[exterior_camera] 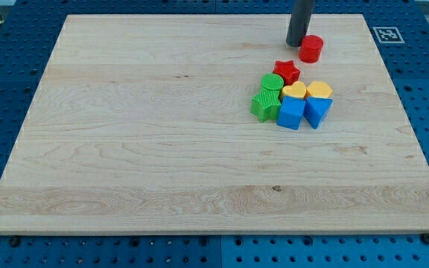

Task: Push the red circle above the yellow hexagon

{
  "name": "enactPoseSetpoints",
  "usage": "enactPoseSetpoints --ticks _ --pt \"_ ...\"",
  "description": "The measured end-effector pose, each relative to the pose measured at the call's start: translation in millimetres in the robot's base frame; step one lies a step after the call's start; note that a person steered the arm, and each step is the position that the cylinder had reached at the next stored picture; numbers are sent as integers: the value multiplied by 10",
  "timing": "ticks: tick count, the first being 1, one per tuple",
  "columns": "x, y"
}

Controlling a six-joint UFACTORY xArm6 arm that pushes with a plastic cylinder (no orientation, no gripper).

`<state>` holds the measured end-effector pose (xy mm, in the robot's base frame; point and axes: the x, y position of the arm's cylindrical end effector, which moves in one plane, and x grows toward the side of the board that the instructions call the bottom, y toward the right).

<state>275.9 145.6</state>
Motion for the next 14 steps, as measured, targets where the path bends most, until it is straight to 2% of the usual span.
enactPoseSetpoints --ticks 4,5,8,10,12,14 --pt "-82 110" --pt "94 191" --pt "218 201" --pt "217 450" --pt "623 390" --pt "851 390"
